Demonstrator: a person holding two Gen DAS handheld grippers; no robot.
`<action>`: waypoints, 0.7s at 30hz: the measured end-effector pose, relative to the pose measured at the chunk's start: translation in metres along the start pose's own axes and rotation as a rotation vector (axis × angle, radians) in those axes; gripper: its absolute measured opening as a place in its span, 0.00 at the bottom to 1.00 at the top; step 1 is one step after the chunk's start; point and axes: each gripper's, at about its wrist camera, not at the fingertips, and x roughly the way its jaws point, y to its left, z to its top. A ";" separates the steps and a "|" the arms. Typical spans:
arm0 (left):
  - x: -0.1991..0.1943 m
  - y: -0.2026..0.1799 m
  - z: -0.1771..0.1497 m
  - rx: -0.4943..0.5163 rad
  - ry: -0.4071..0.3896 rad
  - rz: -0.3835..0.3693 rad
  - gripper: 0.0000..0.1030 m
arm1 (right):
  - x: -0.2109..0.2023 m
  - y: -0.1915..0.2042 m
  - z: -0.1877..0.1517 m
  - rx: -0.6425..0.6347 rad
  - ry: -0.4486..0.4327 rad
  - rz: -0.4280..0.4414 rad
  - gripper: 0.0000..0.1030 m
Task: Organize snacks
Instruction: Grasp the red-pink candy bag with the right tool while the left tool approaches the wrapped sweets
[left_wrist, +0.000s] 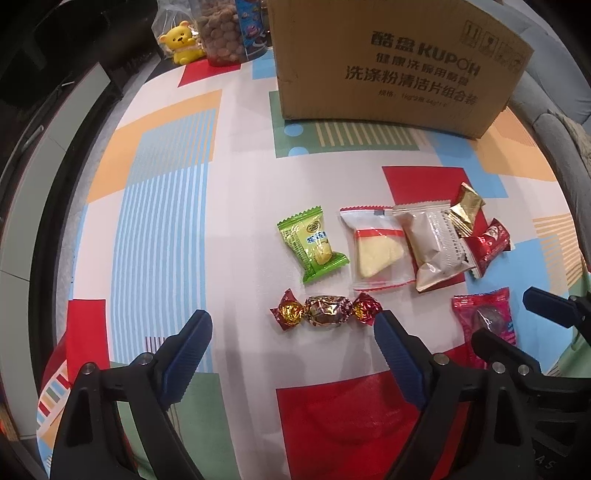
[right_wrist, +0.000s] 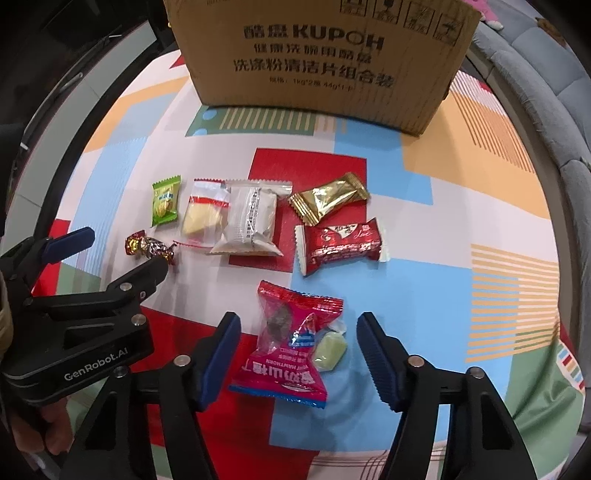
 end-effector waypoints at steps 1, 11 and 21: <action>0.001 0.001 0.000 -0.002 0.002 -0.002 0.84 | 0.002 0.000 0.000 0.000 0.004 0.000 0.62; 0.013 0.003 0.002 -0.017 0.016 -0.023 0.76 | 0.020 0.000 -0.002 0.004 0.034 0.003 0.51; 0.016 -0.001 -0.002 -0.006 0.026 -0.052 0.51 | 0.018 0.003 -0.005 -0.006 0.020 0.013 0.35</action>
